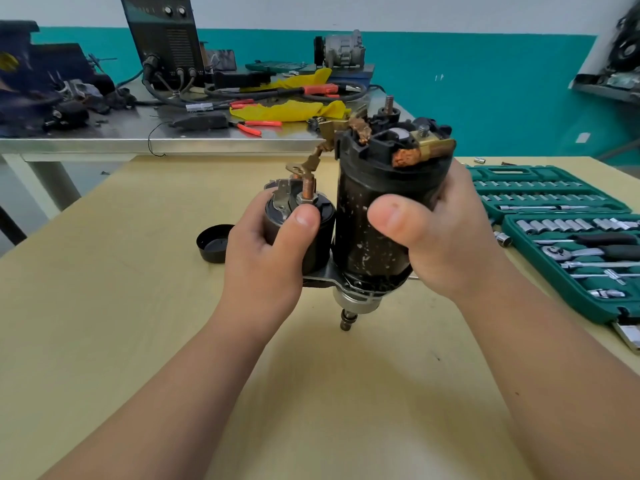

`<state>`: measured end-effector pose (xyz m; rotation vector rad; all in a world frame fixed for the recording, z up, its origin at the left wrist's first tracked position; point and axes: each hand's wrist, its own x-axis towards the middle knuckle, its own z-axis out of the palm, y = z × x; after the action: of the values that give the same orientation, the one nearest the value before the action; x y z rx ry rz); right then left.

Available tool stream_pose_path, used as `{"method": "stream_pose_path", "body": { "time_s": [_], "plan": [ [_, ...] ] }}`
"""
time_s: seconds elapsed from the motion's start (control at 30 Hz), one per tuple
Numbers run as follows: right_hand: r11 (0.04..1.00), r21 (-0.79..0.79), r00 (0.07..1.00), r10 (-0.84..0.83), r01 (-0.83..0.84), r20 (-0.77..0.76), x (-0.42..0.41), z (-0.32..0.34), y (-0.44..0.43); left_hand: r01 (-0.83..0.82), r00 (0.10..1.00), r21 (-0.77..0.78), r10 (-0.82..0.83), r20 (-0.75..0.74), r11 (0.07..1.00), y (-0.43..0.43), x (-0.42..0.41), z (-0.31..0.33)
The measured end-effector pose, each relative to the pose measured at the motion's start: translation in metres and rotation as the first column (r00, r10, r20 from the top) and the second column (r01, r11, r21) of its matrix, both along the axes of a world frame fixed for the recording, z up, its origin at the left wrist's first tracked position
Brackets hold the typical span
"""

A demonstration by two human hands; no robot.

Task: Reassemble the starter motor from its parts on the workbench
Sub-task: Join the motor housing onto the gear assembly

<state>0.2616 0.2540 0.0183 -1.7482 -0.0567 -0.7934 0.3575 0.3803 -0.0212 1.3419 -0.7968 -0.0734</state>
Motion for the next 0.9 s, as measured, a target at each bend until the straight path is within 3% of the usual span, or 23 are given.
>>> {"method": "stream_pose_path", "body": {
  "time_s": [0.2,0.43,0.7,0.9],
  "plan": [
    [0.983,-0.082,0.987,-0.16,0.161,0.023,-0.002,0.002,0.01,-0.043,0.999,-0.038,0.042,-0.026,0.998,0.001,-0.003,-0.003],
    [0.967,-0.107,0.972,-0.223,0.23,0.073,0.0,0.0,0.015,-0.01,0.999,-0.029,0.008,-0.046,1.0,0.0,-0.001,-0.002],
    [1.0,-0.02,1.0,-0.023,0.022,-0.005,0.004,0.002,0.002,0.036,0.998,-0.002,-0.036,-0.051,0.999,0.0,0.004,-0.002],
    [0.995,0.009,0.994,-0.101,0.101,0.028,-0.002,-0.002,0.004,0.02,1.0,0.006,-0.02,-0.004,1.0,-0.003,0.005,-0.001]
  ]
}}
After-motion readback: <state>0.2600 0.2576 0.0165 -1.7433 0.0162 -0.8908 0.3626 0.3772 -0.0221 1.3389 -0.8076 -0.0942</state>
